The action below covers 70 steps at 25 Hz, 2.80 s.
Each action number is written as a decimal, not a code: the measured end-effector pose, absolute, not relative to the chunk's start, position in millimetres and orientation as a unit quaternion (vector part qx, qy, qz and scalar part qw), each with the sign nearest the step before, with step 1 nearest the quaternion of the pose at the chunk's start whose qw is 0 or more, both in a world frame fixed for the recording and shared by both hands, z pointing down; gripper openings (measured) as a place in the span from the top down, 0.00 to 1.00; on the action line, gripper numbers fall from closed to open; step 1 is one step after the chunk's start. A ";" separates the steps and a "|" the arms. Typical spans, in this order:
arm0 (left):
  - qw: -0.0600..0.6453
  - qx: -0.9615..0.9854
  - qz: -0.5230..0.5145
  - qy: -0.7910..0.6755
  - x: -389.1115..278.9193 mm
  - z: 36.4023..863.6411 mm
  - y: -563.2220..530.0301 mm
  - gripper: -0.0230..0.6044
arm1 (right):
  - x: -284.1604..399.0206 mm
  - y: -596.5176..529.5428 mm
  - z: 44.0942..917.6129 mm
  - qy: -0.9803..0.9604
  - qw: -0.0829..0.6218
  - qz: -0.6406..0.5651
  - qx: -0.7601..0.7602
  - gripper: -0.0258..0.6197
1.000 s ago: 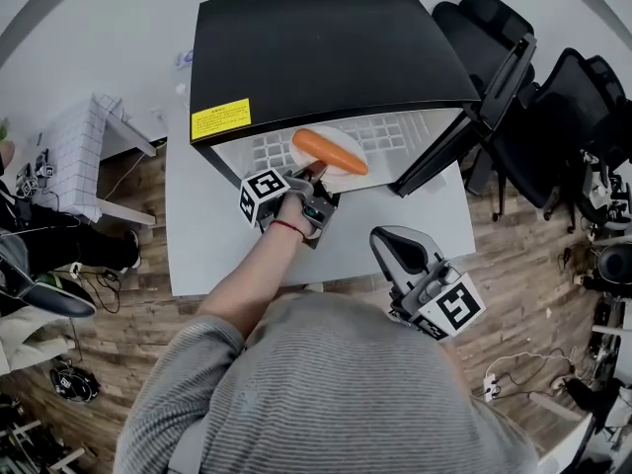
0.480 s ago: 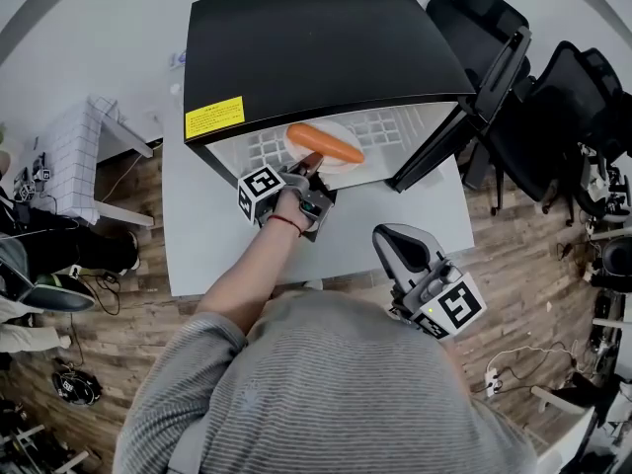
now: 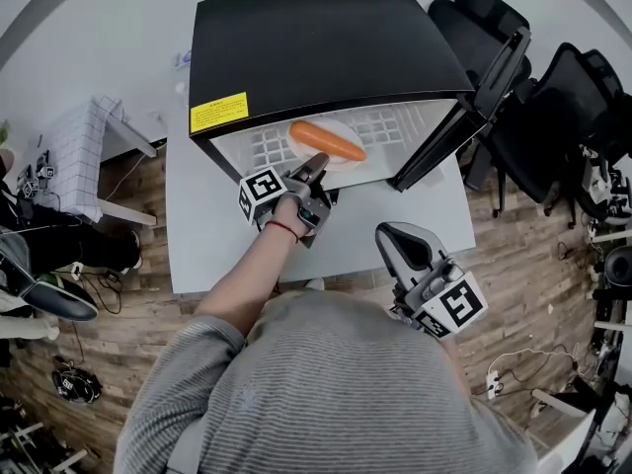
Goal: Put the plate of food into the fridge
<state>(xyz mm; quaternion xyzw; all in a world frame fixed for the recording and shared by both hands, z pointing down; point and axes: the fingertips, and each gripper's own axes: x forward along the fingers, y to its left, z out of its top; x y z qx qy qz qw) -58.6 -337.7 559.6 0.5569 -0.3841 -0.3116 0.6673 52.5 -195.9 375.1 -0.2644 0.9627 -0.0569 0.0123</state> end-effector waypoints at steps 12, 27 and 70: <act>0.601 0.656 -0.218 -0.400 -41.4 539.4 -311.3 0.68 | 57.2 -185.3 372.4 0.963 0.016 -0.055 -0.263 0.94; 0.145 0.831 0.233 -0.484 -16.2 525.8 -281.0 0.68 | 70.3 -171.0 369.8 0.962 0.023 -0.049 -0.268 0.94; -0.226 0.696 0.544 -0.411 -9.8 539.8 -332.5 0.90 | 106.9 -178.4 378.6 0.941 0.039 -0.065 -0.330 0.94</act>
